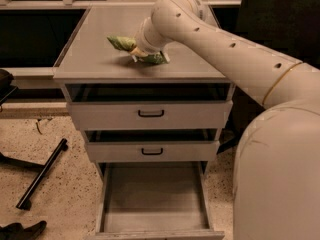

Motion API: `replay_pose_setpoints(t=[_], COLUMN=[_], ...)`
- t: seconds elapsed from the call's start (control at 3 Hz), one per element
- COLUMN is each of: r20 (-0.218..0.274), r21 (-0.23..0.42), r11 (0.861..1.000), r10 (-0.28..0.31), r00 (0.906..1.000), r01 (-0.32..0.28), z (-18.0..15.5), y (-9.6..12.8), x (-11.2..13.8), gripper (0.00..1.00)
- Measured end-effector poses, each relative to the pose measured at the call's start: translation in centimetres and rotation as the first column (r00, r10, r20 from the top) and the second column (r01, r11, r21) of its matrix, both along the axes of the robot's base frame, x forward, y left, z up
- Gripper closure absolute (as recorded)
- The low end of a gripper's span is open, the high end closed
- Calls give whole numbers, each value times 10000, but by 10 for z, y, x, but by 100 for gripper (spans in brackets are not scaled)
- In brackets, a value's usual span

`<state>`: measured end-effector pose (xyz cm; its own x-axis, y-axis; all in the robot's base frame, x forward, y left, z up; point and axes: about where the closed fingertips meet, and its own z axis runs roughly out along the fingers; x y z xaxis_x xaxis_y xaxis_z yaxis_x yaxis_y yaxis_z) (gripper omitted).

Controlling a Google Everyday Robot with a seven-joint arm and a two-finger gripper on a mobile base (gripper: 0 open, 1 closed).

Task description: Pick green jalapeno chip bag from bottom drawer and place on counter

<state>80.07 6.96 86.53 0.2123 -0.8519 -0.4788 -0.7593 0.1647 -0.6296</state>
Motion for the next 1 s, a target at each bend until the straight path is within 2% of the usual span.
replay_pose_setpoints(t=[0.67, 1.0], r20=[0, -1], r21=[0, 0], r11=[10000, 10000], r10=[0, 1], r00=[10000, 10000], r01=[0, -1], z=[0, 0], y=[0, 0], x=[0, 0], gripper=[12, 0])
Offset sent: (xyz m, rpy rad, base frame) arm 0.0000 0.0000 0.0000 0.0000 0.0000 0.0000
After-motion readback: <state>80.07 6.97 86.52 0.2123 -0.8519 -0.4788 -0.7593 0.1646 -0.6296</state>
